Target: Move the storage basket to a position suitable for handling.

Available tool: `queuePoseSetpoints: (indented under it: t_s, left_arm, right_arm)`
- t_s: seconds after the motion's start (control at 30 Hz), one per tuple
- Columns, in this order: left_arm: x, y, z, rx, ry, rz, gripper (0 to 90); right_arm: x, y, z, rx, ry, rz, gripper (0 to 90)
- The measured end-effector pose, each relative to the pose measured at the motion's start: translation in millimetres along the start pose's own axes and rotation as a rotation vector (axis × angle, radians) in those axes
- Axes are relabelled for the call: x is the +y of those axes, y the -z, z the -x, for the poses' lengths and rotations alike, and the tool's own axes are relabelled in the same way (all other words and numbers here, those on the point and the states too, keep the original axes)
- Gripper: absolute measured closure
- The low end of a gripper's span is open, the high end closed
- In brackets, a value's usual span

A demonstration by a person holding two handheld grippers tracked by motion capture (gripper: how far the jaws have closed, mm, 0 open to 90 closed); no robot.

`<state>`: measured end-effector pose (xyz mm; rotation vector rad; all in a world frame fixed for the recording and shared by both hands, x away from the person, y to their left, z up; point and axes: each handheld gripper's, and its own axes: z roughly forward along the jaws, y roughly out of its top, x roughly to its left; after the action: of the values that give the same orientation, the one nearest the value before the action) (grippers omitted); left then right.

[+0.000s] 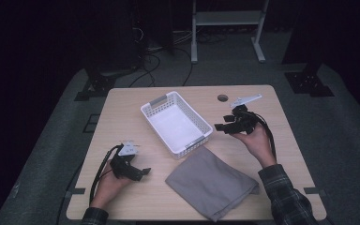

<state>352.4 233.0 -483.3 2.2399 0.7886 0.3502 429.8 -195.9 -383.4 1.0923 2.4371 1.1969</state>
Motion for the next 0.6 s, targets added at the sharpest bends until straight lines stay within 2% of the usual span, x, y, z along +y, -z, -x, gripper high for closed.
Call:
queuePoseSetpoints:
  t_s: [0.13, 0.4, 0.6]
  left_arm:
    - [0.0, 0.0, -0.2, 0.001, -0.002, 0.000, 0.0]
    - [0.1, 0.2, -0.4, 0.001, -0.005, -0.003, 0.0]
    - [0.0, 0.1, -0.3, 0.001, -0.005, -0.002, 0.0]
  right_arm:
    - [6.3, -5.7, -2.9, 0.009, 0.006, 0.005, 40.8]
    - [18.1, -25.9, -7.2, 0.005, 0.010, -0.035, 48.4]
    - [22.5, -40.7, -7.6, 0.020, 0.005, -0.061, 57.0]
